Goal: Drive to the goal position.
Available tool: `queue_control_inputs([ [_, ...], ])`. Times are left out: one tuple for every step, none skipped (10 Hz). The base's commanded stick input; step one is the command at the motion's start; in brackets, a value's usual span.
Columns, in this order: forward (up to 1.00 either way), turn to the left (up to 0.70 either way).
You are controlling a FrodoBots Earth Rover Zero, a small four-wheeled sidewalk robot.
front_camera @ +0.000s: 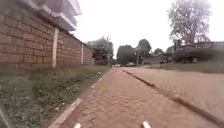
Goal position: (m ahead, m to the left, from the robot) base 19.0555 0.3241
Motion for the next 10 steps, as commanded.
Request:
queue_control_inputs([
  [0.50, 0.04],
  [0.50, 0.01],
  [0.50, 0.00],
  [0.50, 0.17],
  [0.50, 0.04],
  [0.50, 0.10],
  [0.50, 0.20],
  [0.50, 0.00],
  [0.50, 0.00],
  [0.50, 0.00],
])
